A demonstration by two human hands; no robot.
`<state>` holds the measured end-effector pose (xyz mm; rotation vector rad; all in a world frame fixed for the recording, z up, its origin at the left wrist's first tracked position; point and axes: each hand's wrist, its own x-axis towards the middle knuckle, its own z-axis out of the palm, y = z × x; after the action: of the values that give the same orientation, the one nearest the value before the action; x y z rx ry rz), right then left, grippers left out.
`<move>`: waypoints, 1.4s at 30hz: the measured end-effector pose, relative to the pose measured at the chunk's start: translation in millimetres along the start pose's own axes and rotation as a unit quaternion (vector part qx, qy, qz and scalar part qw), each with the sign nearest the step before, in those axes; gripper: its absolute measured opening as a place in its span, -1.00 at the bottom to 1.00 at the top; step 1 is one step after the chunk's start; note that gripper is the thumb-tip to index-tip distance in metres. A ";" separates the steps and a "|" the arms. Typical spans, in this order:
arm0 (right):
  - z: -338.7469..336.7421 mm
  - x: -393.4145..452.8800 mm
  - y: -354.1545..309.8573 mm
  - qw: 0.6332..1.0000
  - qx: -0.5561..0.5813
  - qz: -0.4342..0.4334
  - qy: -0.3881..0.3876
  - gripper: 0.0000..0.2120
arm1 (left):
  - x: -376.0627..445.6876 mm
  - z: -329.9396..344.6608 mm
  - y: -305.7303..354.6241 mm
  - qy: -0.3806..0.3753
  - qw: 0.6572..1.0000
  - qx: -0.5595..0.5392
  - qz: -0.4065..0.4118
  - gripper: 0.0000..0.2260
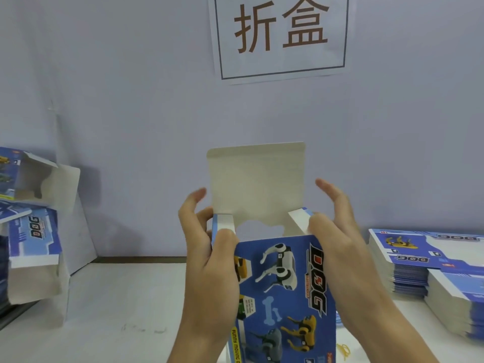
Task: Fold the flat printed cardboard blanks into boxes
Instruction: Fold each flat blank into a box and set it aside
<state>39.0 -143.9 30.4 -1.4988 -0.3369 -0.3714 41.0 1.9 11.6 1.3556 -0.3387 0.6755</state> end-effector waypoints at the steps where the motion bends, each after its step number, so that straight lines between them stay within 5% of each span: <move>1: 0.7 0.0 -0.8 1.000 -0.005 -0.002 -0.007 -0.50 | 0.4 -0.5 -0.8 -0.005 1.000 -0.006 -0.002 -0.51; 3: 1.8 -0.2 -1.0 1.000 0.001 -0.006 -0.021 -0.54 | 1.1 -1.7 -1.4 -0.013 1.000 -0.015 -0.002 -0.48; 8: 2.6 1.0 6.5 0.998 0.042 -0.038 -0.006 -0.78 | 1.9 -3.2 1.7 0.000 0.999 -0.036 0.030 -0.84; 14: -3.7 -3.6 11.5 0.990 0.135 0.003 -0.036 -0.44 | -1.7 -8.2 4.9 -0.019 0.982 -0.186 -0.035 -0.53; 16: -2.7 -4.5 11.3 0.993 0.112 -0.001 -0.048 -0.42 | -1.2 -7.1 4.6 -0.032 0.985 -0.163 -0.044 -0.52; 20: -0.4 -4.7 7.4 0.995 0.064 -0.031 -0.068 -0.57 | -3.0 -5.5 0.8 -0.047 0.992 -0.115 -0.015 -0.83; 30: -3.0 -1.4 7.1 0.993 0.066 -0.091 -0.045 -0.80 | -1.9 -7.2 0.0 -0.051 0.997 -0.049 0.044 -0.78; 42: -7.6 3.0 18.3 0.987 0.126 -0.060 -0.083 -0.71 | 5.8 -23.1 -0.7 -0.097 0.992 -0.080 0.006 -0.82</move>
<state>49.6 -151.0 15.0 -1.2666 -0.5874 -0.2874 42.2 25.6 9.7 1.2687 -0.5455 0.5159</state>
